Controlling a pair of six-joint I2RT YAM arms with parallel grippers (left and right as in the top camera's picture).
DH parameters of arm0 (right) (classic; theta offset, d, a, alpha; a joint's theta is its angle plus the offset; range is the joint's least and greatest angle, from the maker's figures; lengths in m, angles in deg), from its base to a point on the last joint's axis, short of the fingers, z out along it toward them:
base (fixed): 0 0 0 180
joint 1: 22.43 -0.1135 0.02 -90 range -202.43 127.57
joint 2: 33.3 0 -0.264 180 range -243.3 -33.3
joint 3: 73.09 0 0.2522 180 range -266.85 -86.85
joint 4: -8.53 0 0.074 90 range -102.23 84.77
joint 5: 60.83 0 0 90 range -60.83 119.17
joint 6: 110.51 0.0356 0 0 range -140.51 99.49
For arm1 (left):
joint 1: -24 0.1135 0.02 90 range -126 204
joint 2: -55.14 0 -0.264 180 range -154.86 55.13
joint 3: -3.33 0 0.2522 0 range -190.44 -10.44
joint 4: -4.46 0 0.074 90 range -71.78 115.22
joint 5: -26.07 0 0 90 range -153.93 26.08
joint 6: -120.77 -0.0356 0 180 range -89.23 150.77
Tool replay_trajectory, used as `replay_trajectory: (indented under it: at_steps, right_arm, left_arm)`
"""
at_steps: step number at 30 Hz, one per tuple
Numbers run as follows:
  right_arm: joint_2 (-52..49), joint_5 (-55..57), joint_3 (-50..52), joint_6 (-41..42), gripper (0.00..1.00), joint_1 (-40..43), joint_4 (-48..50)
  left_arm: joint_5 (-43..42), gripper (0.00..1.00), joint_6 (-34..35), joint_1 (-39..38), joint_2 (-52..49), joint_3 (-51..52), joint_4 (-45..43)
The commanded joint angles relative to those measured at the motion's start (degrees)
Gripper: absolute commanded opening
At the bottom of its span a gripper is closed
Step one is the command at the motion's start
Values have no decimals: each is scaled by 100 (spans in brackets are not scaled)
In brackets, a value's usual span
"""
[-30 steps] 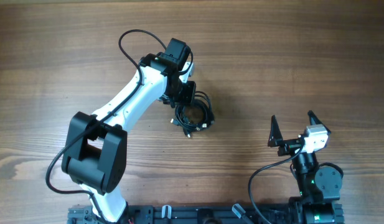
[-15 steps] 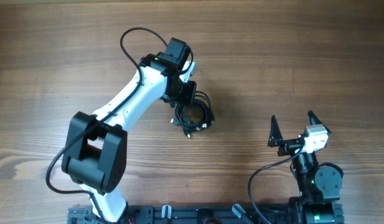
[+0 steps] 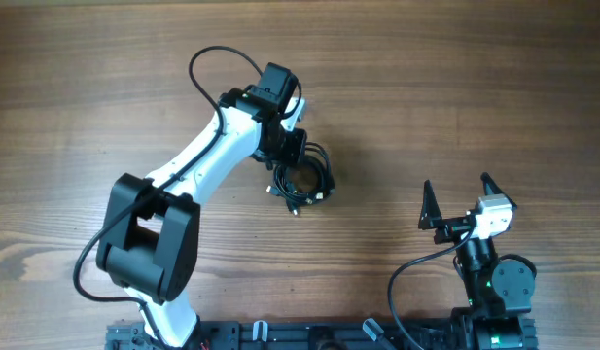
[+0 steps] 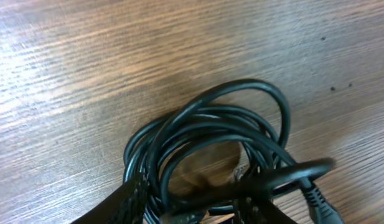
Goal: Untangle cables
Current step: 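Close the left gripper on a loop of the black cable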
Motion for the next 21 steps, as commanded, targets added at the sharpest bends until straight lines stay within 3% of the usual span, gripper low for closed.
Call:
replay_trajectory:
  at_steps: [1,3,5,8,14,21]
  right_arm:
    - [35,76,4,-68,100,24,15]
    - [35,76,4,-66,100,24,15]
    - [35,76,4,-68,100,24,15]
    - [35,76,4,-68,100,24,15]
    - [35,76,4,-68,100,24,15]
    - [35,76,4,-68,100,24,15]
  left_arm:
    - [-72,39,-111,-37,-81,98,-114]
    - [-70,37,-114,-37,-81,96,-138]
    - [-70,19,-111,-37,-81,96,-160]
    - [-74,4,-101,-37,-79,96,-179]
    - [-538,4,4,-37,378,68,-175]
    - [-656,4,693,-37,1196,68,-111]
